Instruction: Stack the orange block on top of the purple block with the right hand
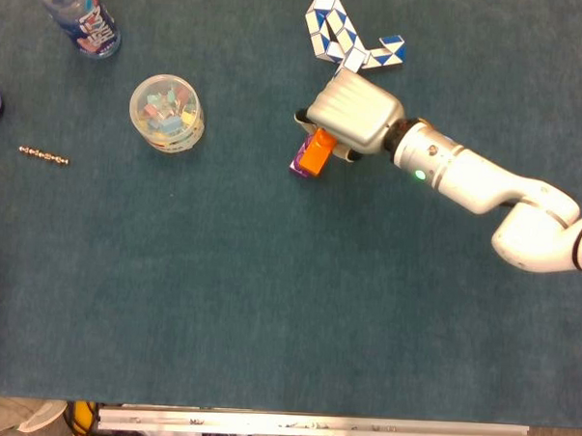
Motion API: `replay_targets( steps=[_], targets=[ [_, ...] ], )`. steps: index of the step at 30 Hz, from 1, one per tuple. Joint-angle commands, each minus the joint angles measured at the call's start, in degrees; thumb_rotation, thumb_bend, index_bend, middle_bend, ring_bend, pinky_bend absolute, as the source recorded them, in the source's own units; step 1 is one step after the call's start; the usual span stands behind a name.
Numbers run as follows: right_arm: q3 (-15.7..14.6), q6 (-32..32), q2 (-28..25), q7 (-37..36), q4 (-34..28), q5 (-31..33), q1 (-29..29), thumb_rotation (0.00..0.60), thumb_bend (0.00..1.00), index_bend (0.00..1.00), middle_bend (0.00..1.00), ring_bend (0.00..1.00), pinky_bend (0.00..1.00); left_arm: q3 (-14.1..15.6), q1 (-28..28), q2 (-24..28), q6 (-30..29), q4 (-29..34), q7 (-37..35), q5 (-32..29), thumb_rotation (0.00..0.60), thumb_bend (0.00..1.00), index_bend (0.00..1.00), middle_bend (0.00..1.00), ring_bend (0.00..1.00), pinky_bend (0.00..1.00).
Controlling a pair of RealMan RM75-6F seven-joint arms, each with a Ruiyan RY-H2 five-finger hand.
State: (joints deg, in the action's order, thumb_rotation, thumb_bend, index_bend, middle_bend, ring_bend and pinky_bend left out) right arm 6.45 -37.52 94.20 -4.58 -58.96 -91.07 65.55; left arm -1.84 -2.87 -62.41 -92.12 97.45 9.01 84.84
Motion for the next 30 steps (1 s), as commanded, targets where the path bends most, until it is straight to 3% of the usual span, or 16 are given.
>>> replay_targets(
  steps=[1, 15, 30],
  targets=[
    [-2.27, -1.59, 2.51, -4.93, 4.73, -3.22, 1.89, 0.6, 0.24, 0.61, 0.91, 0.9, 0.93, 0.52, -0.63, 0.58, -0.27, 0.37, -0.34, 0.05, 0.6, 0.16, 0.24, 0.25, 0.23, 0.25],
    [-6.72, -4.19, 6.84, -15.19, 15.22, -7.17, 4.84, 0.6, 0.24, 0.61, 0.91, 0.9, 0.93, -0.41, -0.23, -0.12, 0.17, 0.34, 0.92, -1.43, 0.6, 0.16, 0.24, 0.25, 0.23, 0.25],
    [-8.29, -4.46, 8.45, -17.71, 18.56, -6.82, 5.65, 0.6, 0.24, 0.61, 0.91, 0.9, 0.93, -0.49, -0.36, -0.21, 0.18, 0.07, 0.96, -1.85, 0.6, 0.16, 0.24, 0.25, 0.23, 0.25]
  ],
)
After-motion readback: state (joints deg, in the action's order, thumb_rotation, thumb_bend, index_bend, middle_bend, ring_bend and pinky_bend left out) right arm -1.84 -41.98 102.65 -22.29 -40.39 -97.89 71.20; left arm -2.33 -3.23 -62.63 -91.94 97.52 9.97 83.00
